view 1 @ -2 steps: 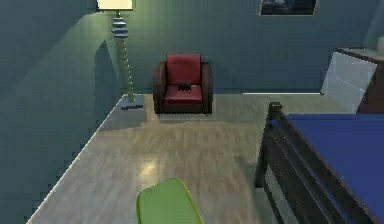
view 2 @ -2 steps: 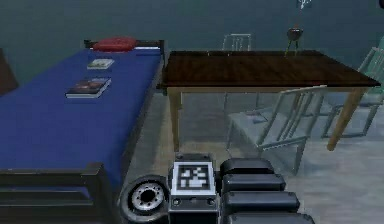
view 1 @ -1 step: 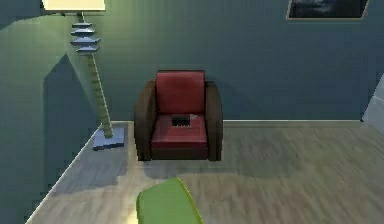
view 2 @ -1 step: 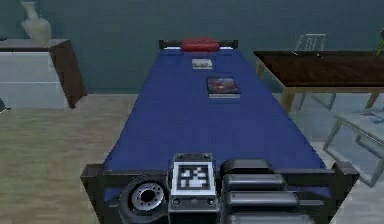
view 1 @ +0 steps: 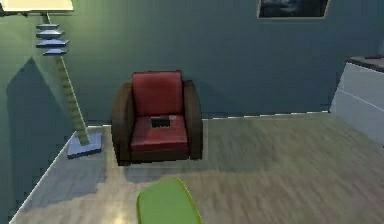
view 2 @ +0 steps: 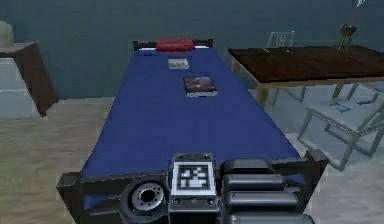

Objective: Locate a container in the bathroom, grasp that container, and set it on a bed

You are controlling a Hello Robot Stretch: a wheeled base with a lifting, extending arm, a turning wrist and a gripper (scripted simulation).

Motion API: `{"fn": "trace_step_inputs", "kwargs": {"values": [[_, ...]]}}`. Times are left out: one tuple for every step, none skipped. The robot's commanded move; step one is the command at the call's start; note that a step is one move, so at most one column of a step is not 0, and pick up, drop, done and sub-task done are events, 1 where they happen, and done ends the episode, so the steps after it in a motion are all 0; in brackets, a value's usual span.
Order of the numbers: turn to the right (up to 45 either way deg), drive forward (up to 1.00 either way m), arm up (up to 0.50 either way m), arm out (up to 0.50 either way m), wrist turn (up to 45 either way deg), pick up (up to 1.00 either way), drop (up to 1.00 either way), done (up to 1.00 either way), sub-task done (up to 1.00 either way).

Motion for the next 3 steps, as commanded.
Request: {"fn": "trace_step_inputs", "kwargs": {"values": [[0.0,0.5,0.0,0.0,0.0,0.0,0.0,0.0,0.0],[36.0,0.0,0.0,0.0,0.0,0.0,0.0,0.0,0.0],[0.0,0.55,0.0,0.0,0.0,0.0,0.0,0.0,0.0]]}}
